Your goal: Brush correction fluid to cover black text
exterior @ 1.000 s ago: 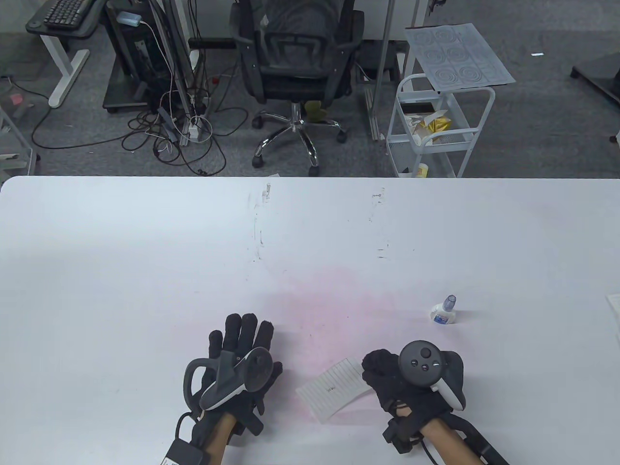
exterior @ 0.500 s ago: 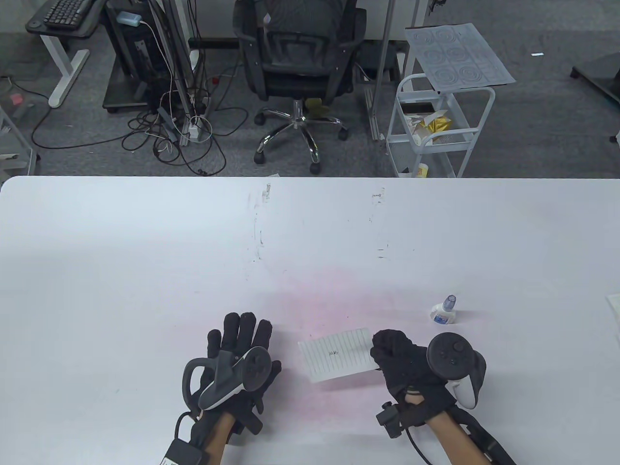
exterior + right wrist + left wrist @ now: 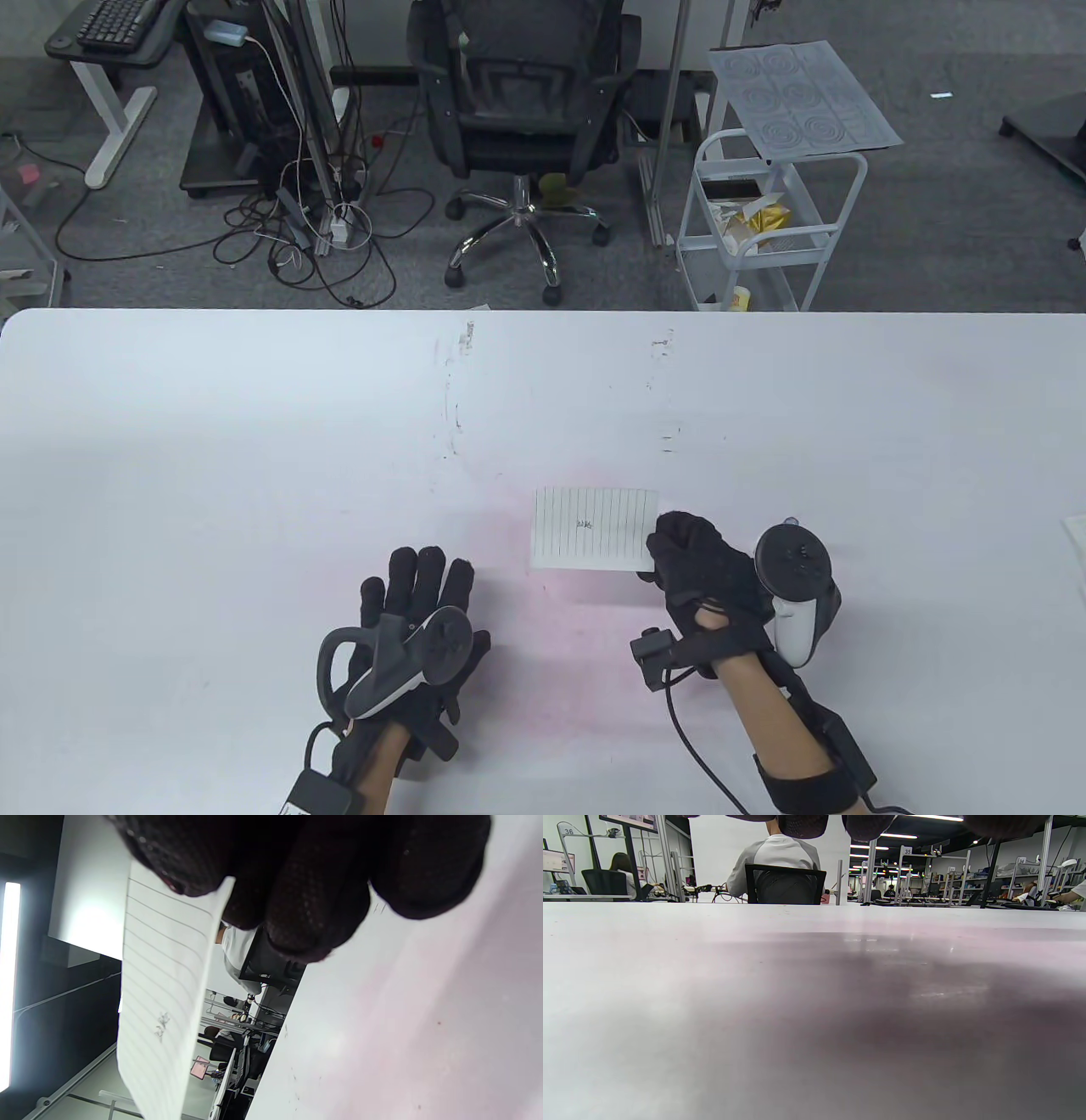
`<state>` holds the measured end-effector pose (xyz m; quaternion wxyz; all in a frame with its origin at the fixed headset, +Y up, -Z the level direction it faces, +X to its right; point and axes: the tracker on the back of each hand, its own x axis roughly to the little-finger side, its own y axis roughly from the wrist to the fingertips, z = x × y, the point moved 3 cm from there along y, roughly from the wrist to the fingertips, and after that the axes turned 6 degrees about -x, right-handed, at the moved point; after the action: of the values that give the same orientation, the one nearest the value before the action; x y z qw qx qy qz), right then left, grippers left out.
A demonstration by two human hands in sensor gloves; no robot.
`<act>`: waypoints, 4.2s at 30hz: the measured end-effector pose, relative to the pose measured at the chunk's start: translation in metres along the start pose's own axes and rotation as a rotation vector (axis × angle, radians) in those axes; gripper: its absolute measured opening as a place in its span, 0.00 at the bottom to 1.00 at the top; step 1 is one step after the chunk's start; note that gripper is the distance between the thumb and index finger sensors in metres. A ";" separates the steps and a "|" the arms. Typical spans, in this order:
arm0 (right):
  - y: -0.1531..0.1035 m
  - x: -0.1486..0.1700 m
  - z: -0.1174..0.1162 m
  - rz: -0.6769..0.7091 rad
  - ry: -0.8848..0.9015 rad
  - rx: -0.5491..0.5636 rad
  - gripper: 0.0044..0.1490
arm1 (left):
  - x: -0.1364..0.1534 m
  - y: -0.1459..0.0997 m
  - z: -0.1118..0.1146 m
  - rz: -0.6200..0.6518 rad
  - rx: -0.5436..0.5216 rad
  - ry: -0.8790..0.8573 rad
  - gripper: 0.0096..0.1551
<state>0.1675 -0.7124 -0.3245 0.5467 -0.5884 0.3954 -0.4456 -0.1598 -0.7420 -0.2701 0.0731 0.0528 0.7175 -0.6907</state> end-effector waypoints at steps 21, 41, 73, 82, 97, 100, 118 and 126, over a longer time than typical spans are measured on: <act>0.036 0.059 -0.032 -0.463 -0.300 -0.071 0.24 | 0.002 0.000 0.001 0.001 -0.001 -0.011 0.47; 0.018 0.026 -0.020 -0.318 -0.590 -0.131 0.40 | 0.002 0.000 0.001 0.000 -0.005 -0.012 0.47; -0.034 -0.010 0.050 0.332 -1.116 0.308 0.51 | -0.003 0.001 0.005 0.015 0.009 0.011 0.47; -0.017 0.014 0.110 0.177 -0.946 0.395 0.53 | -0.003 0.001 0.006 0.013 0.020 0.015 0.47; 0.027 0.070 0.111 -0.035 -0.854 0.131 0.51 | -0.003 0.001 0.006 0.011 0.026 0.016 0.47; 0.029 0.070 0.110 -0.035 -0.857 0.115 0.45 | -0.003 0.001 0.006 0.012 0.027 0.017 0.47; 0.022 0.056 0.107 0.027 -0.829 0.211 0.37 | -0.003 0.002 0.005 0.013 0.018 0.012 0.47; 0.010 0.020 0.083 0.155 -0.831 0.194 0.37 | -0.003 0.002 0.006 0.013 0.017 0.011 0.47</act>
<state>0.2533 -0.7077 -0.3330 0.7441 -0.6321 0.1410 -0.1638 -0.1565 -0.7476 -0.2714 0.0730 0.0619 0.7118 -0.6958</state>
